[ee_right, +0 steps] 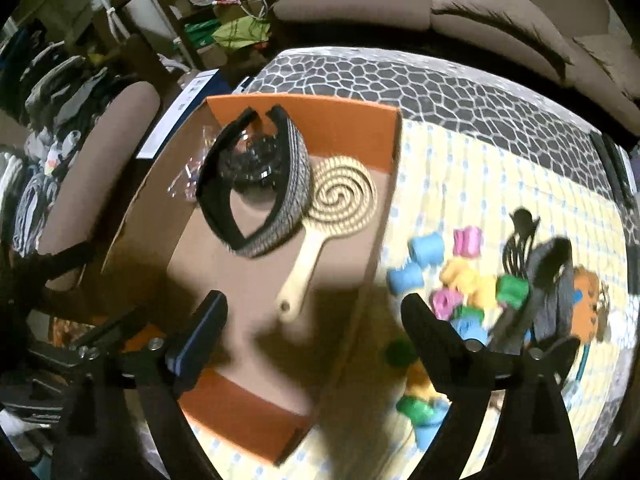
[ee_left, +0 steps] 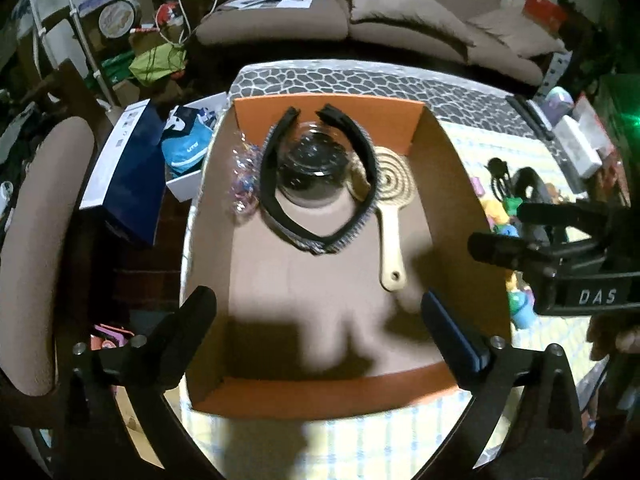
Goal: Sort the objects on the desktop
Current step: 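Withdraw both grippers from the box back over the table items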
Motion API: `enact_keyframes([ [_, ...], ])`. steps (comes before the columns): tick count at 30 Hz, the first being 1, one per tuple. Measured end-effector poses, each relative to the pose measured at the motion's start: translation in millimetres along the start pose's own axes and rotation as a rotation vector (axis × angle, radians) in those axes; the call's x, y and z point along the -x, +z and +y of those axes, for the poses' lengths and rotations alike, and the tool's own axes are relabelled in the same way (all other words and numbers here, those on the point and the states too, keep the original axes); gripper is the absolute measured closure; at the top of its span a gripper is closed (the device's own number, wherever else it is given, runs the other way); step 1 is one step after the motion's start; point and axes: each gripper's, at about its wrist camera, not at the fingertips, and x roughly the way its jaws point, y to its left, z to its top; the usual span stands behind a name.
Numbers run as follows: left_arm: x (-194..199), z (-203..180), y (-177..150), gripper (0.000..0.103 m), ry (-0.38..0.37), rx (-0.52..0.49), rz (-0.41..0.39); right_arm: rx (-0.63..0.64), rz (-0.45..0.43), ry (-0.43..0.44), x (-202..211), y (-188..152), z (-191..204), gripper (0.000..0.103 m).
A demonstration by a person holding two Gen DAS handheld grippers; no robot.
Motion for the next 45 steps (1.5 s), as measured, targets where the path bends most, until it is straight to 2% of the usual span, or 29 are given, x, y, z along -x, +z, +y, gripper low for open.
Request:
enact_keyframes([
  [4,6.3,-11.3,-13.0,0.001,0.007,0.002,-0.006,-0.008,0.001,-0.001,6.0,-18.7,-1.9,0.009],
  [7,11.3,-18.7,-21.0,0.000,0.016,-0.001,-0.009,-0.009,-0.005,-0.007,11.4,-31.0,-3.4,0.001],
  [28,57.4,-74.9,-51.4,0.000,-0.016,-0.048,-0.060,-0.060,-0.063,-0.051,66.2,-92.2,-33.5,0.001],
  [38,54.2,-122.7,-69.7,0.000,-0.104,-0.103,-0.095,-0.130,-0.101,-0.099,91.0,-122.9,-85.6,0.001],
  [45,44.7,-177.3,-85.7,0.000,-0.188,-0.213,-0.162,-0.212,-0.140,-0.142,106.3,-148.5,-139.9,0.001],
])
